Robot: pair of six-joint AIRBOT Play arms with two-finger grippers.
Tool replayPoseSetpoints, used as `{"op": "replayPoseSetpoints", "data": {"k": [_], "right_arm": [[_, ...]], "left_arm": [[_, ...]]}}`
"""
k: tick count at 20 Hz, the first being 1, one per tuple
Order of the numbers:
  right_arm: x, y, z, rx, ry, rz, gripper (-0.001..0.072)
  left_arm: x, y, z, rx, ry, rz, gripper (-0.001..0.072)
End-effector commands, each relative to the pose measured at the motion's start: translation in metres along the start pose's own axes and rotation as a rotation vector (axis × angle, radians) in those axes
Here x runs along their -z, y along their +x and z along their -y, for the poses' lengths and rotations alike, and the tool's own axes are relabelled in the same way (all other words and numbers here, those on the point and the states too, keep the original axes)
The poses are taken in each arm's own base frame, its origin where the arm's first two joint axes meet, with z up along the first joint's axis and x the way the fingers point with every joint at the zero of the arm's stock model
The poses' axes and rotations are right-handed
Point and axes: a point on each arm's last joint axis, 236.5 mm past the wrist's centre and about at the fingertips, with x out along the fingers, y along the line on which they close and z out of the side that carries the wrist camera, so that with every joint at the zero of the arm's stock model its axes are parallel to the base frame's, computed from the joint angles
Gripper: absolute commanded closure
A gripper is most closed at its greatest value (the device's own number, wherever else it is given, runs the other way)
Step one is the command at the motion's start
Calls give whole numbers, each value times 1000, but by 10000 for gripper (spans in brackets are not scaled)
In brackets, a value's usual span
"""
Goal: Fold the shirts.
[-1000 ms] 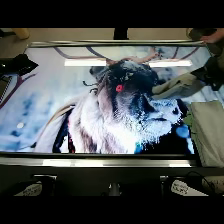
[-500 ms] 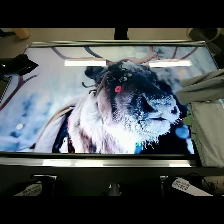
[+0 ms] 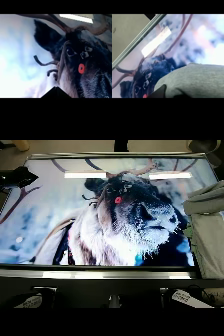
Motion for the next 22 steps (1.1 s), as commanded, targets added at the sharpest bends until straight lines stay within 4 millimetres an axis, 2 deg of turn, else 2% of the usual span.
{"op": "replayPoseSetpoints", "data": {"k": [1, 6, 8, 10, 13, 15, 17, 19, 22], "right_arm": [[-4, 22, -14, -31, -43, 20, 680], [-22, 75, -45, -106, -73, 131, 680], [-31, 87, -49, -113, -94, 183, 680], [-46, 85, -41, -84, -132, 245, 680], [-78, 66, -14, -24, -125, 356, 680], [-85, 56, 4, 6, -112, 367, 680], [-70, 54, 15, 17, -111, 288, 680], [-35, 59, 21, 25, -129, 131, 680], [18, 48, 4, -10, -100, -85, 680]], "left_arm": [[0, 0, 0, 0, 0, 1, 681], [0, 0, 0, 0, 0, 1, 681], [0, 0, 0, 0, 0, 1, 681], [0, 0, 0, 0, 0, 1, 681], [0, 0, 0, 0, -1, 1, 681], [0, 0, 0, 0, -2, 1, 681], [0, 0, 0, 0, -5, 1, 681], [0, 0, 0, 0, -5, 1, 681], [0, 0, 0, 0, -4, 1, 681]]}}
